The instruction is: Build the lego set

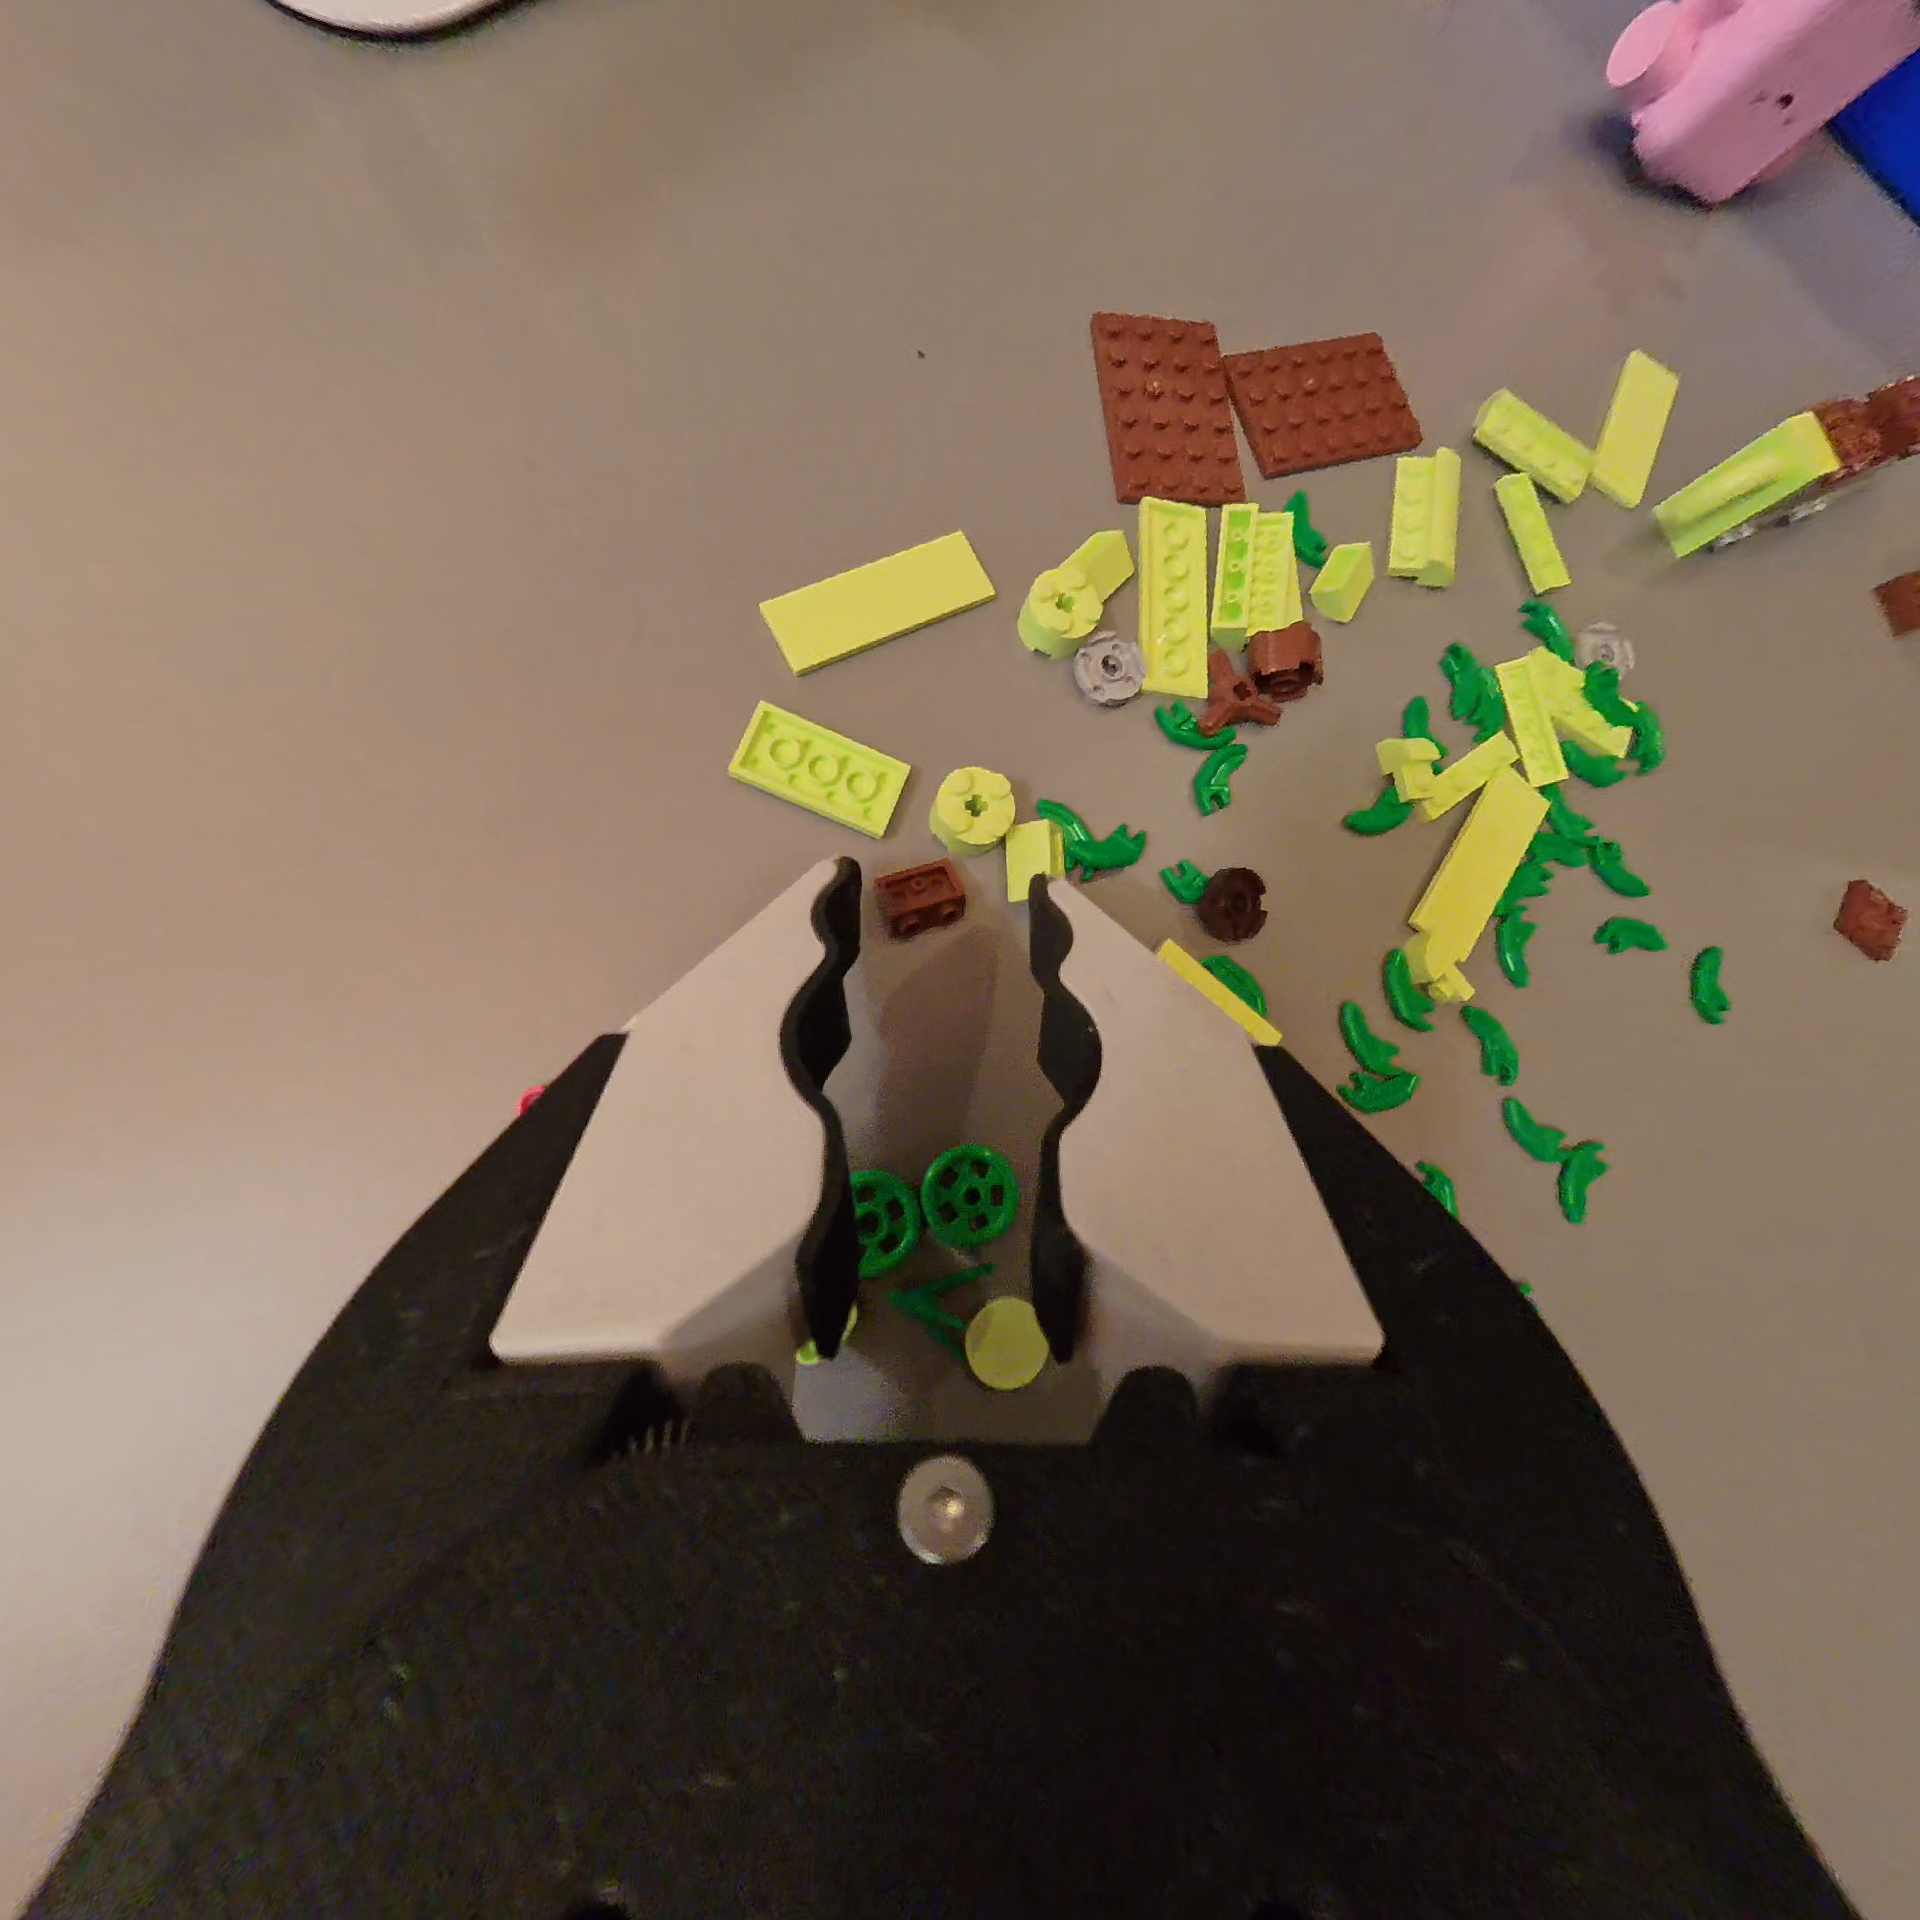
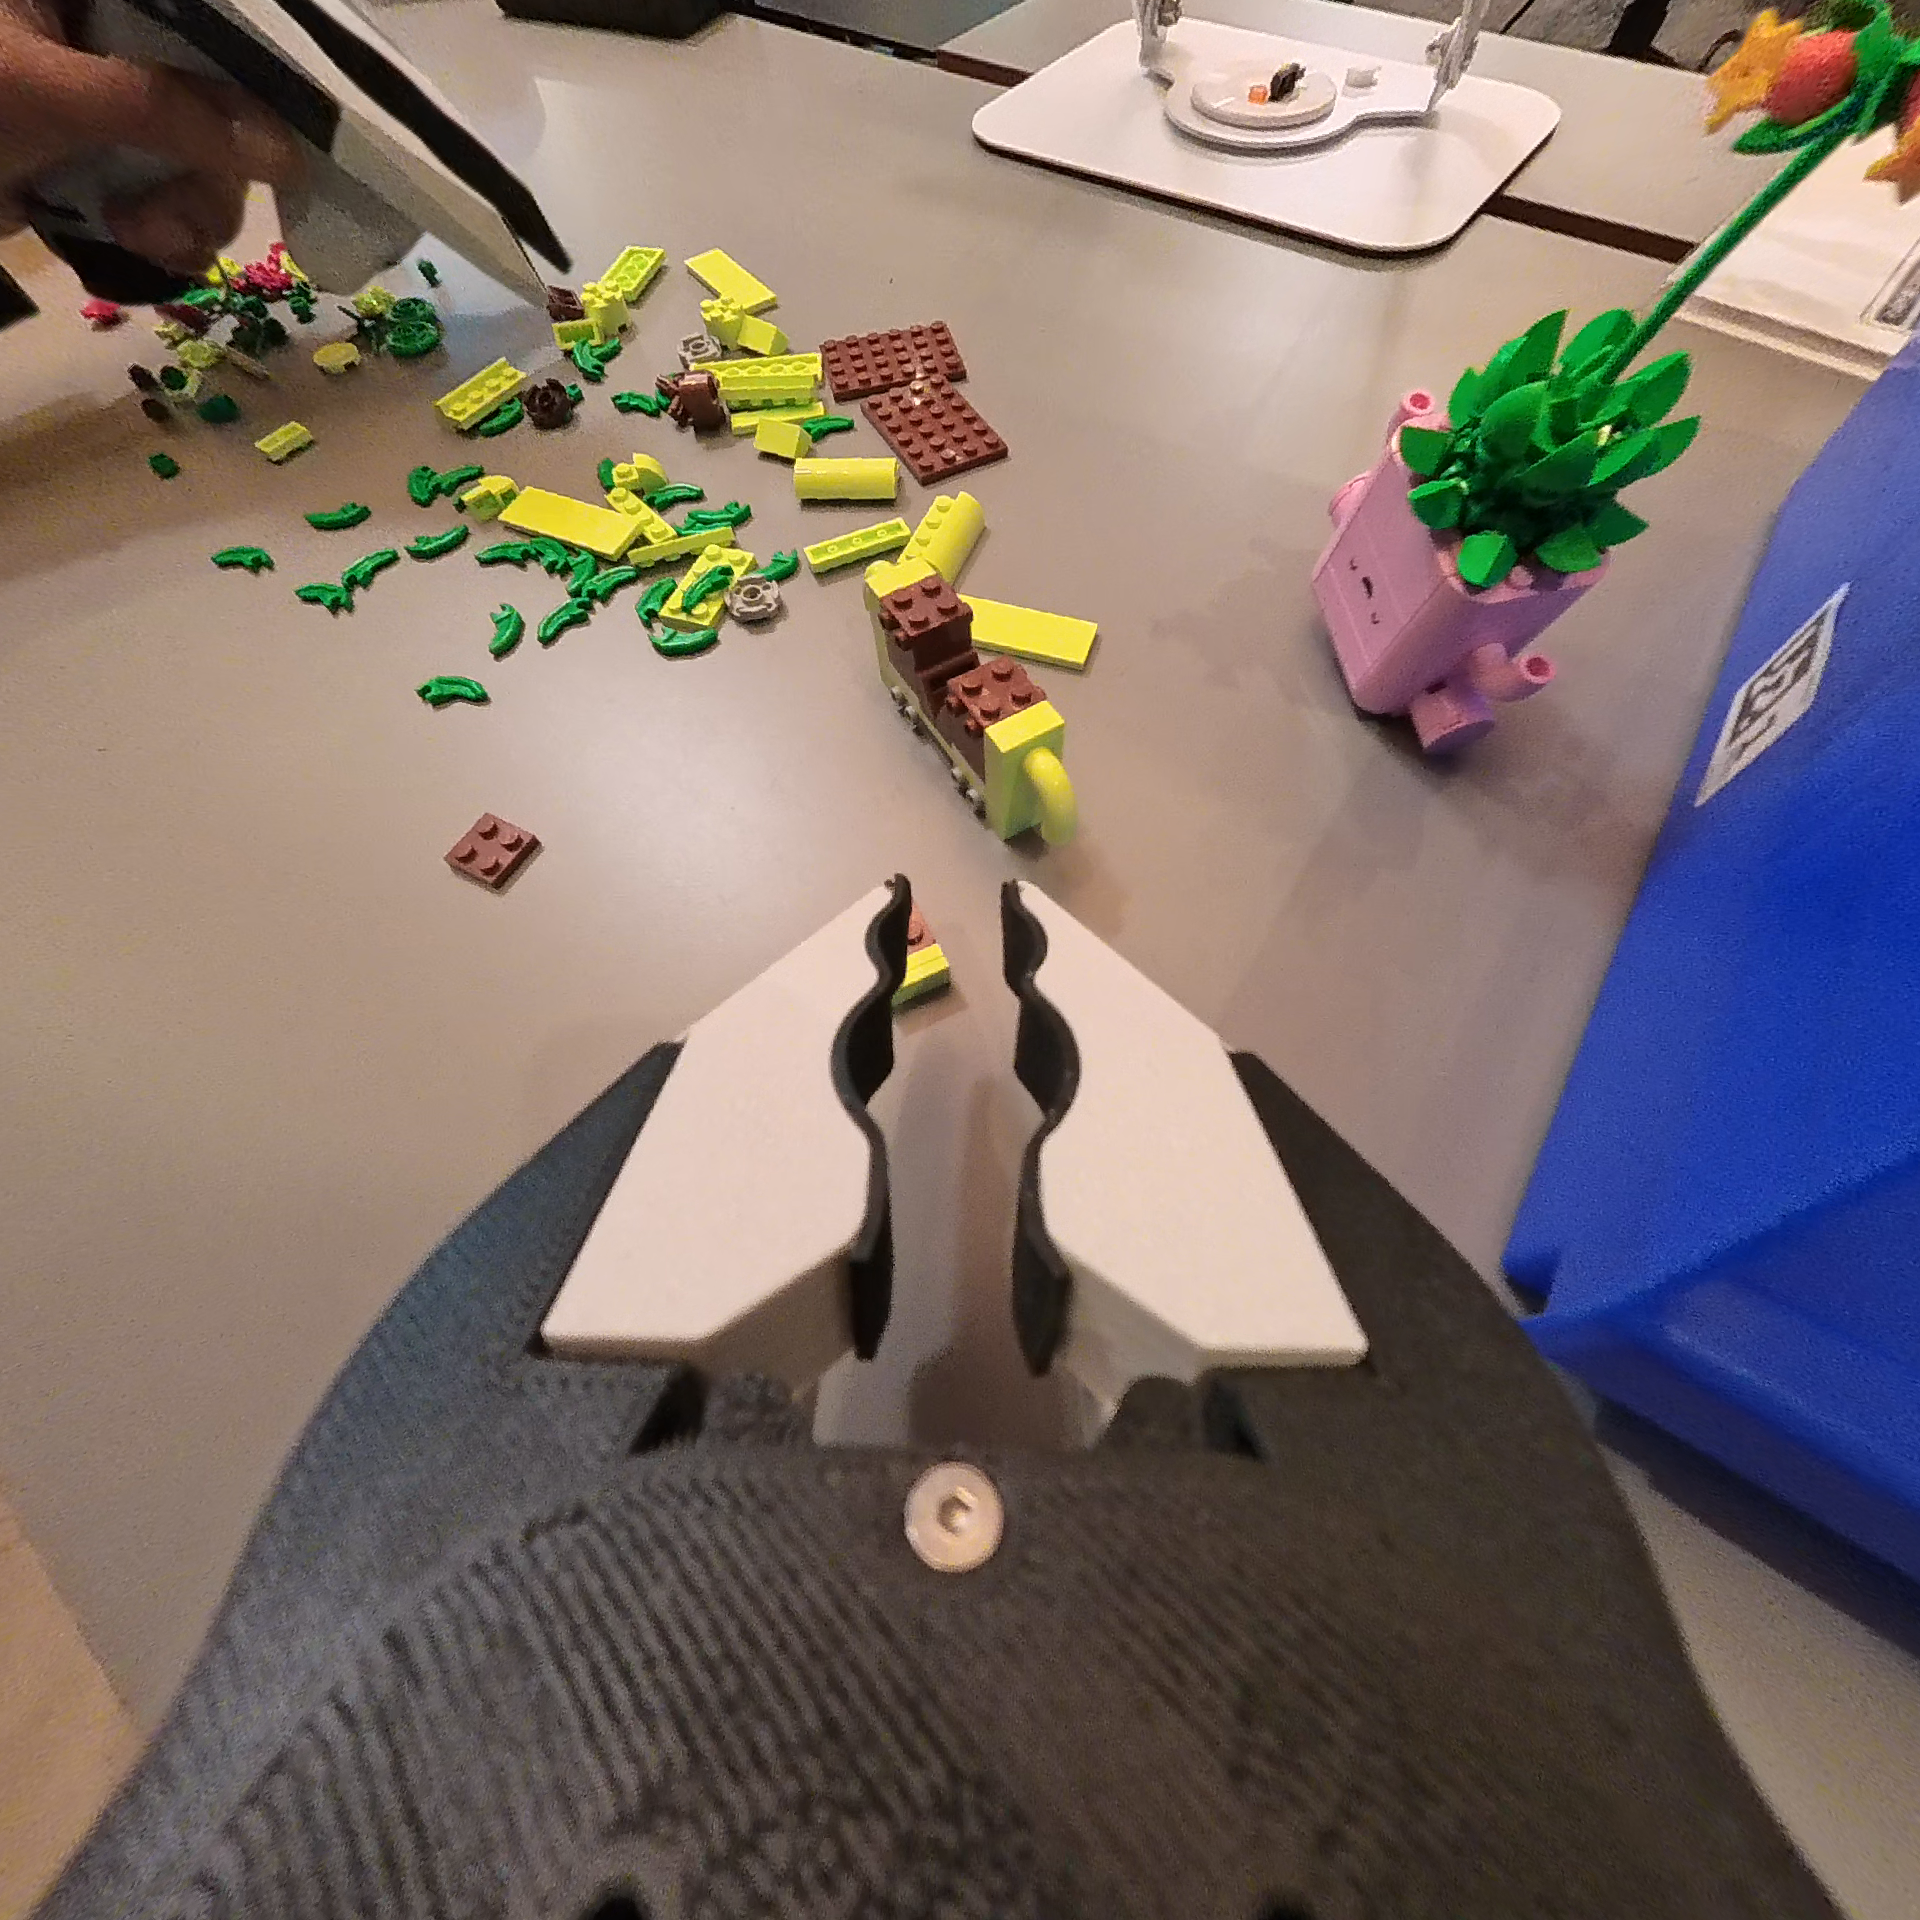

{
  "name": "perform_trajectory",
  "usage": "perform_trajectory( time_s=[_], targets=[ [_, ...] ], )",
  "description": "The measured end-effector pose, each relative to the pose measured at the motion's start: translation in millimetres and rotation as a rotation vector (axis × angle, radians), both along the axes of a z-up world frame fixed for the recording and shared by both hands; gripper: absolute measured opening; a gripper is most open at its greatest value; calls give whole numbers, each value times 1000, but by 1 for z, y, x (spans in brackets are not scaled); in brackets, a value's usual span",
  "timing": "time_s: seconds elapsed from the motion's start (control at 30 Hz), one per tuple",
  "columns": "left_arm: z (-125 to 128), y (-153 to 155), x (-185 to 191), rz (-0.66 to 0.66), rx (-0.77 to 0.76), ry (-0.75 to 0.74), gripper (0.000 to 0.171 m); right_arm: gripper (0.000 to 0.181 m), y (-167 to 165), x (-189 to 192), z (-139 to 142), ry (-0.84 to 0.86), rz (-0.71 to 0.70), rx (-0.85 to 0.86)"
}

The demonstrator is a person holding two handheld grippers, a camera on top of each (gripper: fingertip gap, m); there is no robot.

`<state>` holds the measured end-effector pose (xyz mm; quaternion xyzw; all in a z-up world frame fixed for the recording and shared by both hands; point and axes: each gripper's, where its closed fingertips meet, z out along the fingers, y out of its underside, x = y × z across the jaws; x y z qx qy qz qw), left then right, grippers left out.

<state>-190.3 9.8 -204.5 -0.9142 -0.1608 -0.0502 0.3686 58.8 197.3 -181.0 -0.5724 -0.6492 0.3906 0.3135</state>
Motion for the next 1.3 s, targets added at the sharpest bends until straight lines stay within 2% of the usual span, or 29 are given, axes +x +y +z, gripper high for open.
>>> perform_trajectory(
  time_s=[0.07,0.17,0.27,0.37,0.5,0.6,0.7,0.8,0.9,1.13,1.2,1.3],
  targets=[
    [-8,-1,1,10,-39,5,29,15,0,0,0,0,0,9],
    [-6,0,-1,20,-42,41,15,15,-1,0,0,2,2,22],
    [10,2,4,22,30,30,15,15,-2,0,0,9,3,31],
    [37,7,25,-11,183,-58,15,15,-2,0,2,23,-2,43],
    [72,14,82,-112,404,-303,14,15,-13,0,15,128,13,162],
    [93,21,131,-178,560,-576,14,22,-49,-5,47,330,82,309],
    [103,27,170,-228,631,-832,14,26,-85,-10,65,477,123,538],
    [103,34,197,-271,613,-981,14,23,-109,-9,75,666,114,810],
    [90,39,221,-311,520,-997,15,21,-132,-5,66,741,202,1017],
    [82,45,245,-352,470,-1044,15,30,-148,-4,58,712,300,906],
    [82,47,245,-341,474,-1064,14,36,-149,-4,56,708,301,927],
    [82,50,244,-302,487,-1116,14,36,-147,-8,53,690,279,1000]
  ],
)
